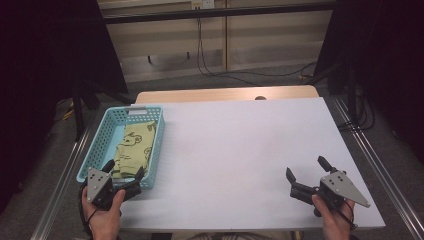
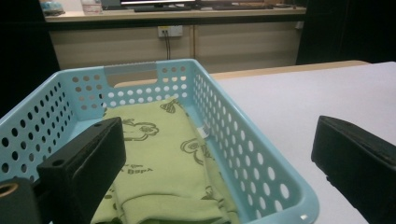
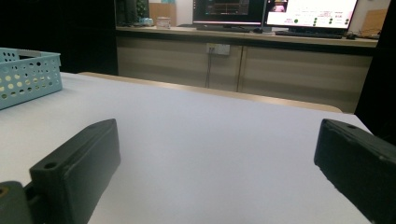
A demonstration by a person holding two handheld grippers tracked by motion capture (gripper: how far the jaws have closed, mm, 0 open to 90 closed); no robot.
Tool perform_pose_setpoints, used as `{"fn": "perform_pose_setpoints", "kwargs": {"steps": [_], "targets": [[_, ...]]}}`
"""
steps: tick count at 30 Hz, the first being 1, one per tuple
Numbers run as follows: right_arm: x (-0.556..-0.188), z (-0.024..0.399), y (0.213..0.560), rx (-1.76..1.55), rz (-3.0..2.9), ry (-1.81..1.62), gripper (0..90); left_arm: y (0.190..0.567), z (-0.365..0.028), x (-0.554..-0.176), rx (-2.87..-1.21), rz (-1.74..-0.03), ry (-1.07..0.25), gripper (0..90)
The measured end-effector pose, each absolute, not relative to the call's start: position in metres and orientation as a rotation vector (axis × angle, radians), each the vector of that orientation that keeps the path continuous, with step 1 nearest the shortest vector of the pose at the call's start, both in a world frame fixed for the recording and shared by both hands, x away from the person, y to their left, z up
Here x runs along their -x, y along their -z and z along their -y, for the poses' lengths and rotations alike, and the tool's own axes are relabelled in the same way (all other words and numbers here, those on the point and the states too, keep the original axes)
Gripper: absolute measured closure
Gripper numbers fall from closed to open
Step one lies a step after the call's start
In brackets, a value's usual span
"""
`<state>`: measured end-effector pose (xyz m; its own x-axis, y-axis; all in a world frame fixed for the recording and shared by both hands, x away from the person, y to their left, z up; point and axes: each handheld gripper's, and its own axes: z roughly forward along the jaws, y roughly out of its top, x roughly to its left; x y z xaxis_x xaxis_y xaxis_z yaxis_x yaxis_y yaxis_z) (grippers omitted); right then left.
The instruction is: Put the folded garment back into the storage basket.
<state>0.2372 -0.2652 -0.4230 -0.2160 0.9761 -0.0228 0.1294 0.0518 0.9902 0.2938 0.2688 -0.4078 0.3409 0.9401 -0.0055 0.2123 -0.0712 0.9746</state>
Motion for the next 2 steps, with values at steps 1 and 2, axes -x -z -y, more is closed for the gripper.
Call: {"fn": "perform_pose_setpoints", "kwargs": {"steps": [1, 2], "targets": [[-0.2375, 0.2649, 0.4232, -1.172, -1.49, -1.274, 0.0, 0.4076, -0.2702, -0.2939, -1.552, -1.081, -0.866, 2.9], [-0.238, 0.265, 0.4232, -1.169, -1.491, -1.275, 0.0, 0.4079, -0.2698, -0.2941, -1.547, -1.086, -0.861, 2.9]]}}
